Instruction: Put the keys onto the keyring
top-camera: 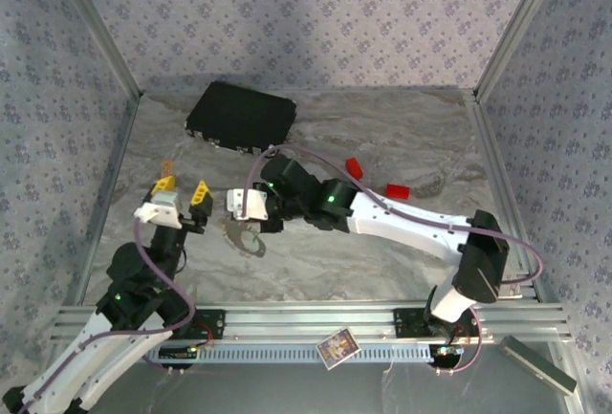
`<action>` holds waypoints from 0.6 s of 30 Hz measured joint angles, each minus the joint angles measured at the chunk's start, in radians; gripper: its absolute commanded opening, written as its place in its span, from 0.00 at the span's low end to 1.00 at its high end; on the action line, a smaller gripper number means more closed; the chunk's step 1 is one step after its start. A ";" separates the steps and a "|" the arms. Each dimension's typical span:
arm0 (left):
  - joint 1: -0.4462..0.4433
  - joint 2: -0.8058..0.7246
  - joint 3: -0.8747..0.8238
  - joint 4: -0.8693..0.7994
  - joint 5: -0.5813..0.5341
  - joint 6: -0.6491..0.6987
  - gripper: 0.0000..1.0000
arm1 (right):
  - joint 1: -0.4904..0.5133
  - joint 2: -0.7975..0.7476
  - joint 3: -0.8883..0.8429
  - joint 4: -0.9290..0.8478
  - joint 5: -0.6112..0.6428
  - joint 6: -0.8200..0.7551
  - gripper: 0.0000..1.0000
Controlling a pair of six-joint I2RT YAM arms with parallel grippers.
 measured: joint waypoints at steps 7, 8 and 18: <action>0.024 -0.027 -0.006 -0.042 -0.065 -0.039 0.67 | -0.068 0.063 -0.045 0.000 -0.042 0.029 0.00; 0.028 -0.026 -0.015 -0.042 -0.074 -0.046 0.67 | -0.089 0.062 -0.067 0.000 -0.046 0.029 0.00; 0.105 0.060 -0.105 -0.036 -0.087 -0.119 0.68 | -0.199 0.062 -0.239 -0.117 0.128 -0.046 0.00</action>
